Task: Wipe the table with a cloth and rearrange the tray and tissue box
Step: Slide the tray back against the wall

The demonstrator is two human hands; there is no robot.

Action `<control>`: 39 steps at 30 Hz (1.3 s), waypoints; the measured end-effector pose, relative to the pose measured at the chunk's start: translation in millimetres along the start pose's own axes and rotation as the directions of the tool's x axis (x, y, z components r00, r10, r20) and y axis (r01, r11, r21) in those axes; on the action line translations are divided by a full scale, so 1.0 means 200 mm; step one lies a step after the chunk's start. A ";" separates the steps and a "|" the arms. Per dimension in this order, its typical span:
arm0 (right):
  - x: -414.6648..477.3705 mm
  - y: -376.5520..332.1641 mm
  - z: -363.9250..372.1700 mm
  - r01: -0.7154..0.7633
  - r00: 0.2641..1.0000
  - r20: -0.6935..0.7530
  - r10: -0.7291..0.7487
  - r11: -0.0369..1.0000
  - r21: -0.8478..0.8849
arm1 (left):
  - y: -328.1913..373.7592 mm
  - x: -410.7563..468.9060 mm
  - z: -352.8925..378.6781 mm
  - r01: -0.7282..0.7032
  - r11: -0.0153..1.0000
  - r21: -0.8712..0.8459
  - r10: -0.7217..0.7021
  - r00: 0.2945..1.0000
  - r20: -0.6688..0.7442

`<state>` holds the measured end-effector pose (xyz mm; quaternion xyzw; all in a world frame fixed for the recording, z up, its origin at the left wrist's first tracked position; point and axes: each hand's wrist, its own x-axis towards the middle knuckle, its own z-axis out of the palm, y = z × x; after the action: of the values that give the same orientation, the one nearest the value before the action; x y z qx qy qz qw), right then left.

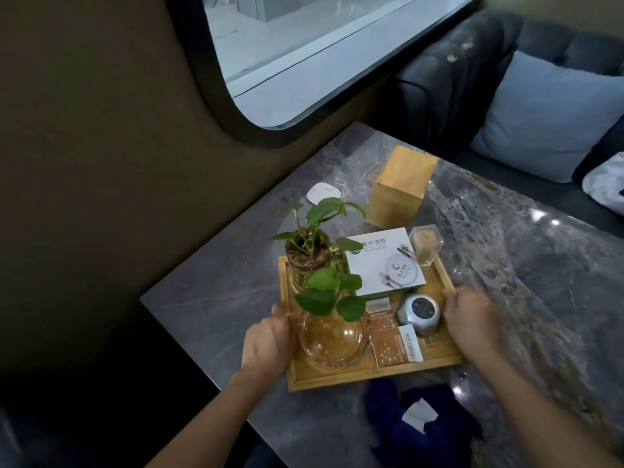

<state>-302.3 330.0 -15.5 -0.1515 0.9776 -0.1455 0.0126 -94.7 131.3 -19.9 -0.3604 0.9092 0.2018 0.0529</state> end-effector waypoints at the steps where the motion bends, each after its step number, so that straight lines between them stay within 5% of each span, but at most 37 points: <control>1: 0.00 -0.13 0.05 0.098 0.995 0.036 -0.098 0.995 0.009 | -0.09 -0.04 -0.04 0.078 0.997 0.008 -0.078 0.997 -0.018; 16: 0.20 -0.67 0.30 0.420 0.884 0.205 -0.420 0.906 0.049 | -0.30 -0.28 -0.02 0.468 0.753 -0.462 -0.557 0.828 -0.068; 27: 0.27 -0.77 0.32 0.369 0.864 0.317 -0.391 0.920 0.131 | -0.36 -0.24 -0.03 0.469 0.681 -0.562 -0.615 0.783 -0.092; 31: 0.26 -0.63 0.27 0.277 0.892 0.247 -0.377 0.890 0.361 | -0.35 -0.29 -0.06 0.300 0.704 -0.644 -0.561 0.790 -0.245; 34: 0.24 -0.48 0.21 0.199 0.787 0.469 -0.401 0.884 0.422 | -0.28 -0.38 -0.01 0.263 0.807 -0.529 -0.425 0.881 -0.210; 37: 0.20 -0.41 0.18 0.334 0.597 0.675 -0.433 0.900 0.281 | -0.25 -0.42 0.14 0.249 0.934 -0.255 -0.306 0.927 -0.216; 39: 0.18 -0.43 0.18 0.435 0.604 0.647 -0.466 0.873 0.223 | -0.25 -0.41 0.20 0.273 0.951 -0.143 -0.295 0.940 -0.170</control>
<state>-308.5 230.9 -25.2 -0.4346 0.8294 -0.0985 0.3368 -2.5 166.7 -53.3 -0.5079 0.8350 0.2101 -0.0265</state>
